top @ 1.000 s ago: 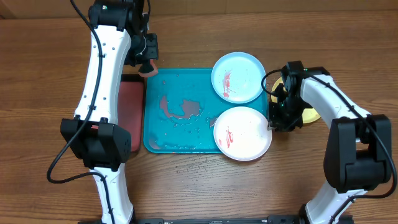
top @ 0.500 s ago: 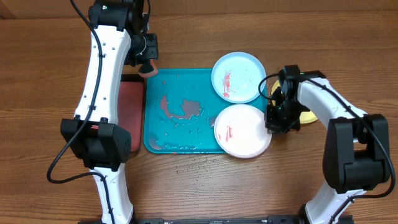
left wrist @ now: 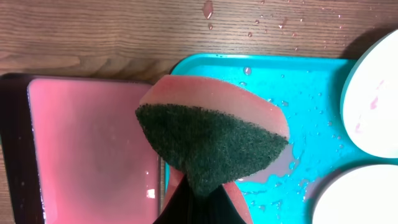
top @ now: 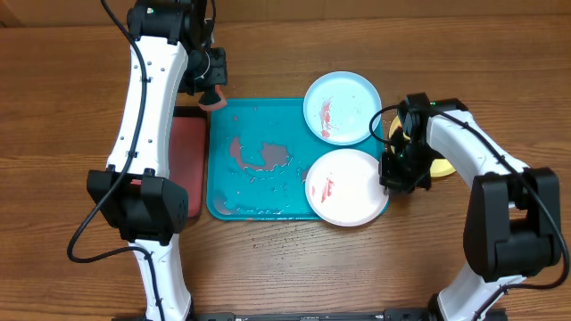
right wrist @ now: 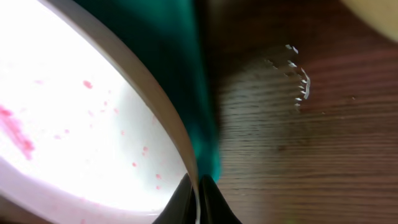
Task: Clean dirty plates on tray and stack at the side
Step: 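Pull the white plate to tray center and grip its rim with right gripper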
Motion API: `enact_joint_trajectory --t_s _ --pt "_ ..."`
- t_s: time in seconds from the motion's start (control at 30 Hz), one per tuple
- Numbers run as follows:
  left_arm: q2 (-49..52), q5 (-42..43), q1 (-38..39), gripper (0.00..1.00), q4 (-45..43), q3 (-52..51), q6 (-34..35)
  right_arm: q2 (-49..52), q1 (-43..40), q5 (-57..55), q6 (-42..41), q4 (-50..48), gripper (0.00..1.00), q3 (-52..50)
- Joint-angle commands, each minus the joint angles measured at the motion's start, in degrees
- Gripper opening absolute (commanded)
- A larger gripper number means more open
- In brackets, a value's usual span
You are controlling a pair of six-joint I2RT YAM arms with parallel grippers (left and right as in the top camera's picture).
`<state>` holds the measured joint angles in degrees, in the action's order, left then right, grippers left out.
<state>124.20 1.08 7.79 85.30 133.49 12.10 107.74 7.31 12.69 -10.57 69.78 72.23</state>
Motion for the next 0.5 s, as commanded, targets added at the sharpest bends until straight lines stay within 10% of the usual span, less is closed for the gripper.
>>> enact_joint_trajectory --t_s 0.0,0.47 --pt "0.07 1.16 -0.87 0.04 1.33 1.22 0.61 -3.56 4.63 5.03 -0.7 -0.61 0.04 6.08" --pt "-5.42 3.48 -5.6 0.04 9.9 6.08 -9.66 0.42 22.93 -1.22 -14.97 -25.59 0.04 8.31"
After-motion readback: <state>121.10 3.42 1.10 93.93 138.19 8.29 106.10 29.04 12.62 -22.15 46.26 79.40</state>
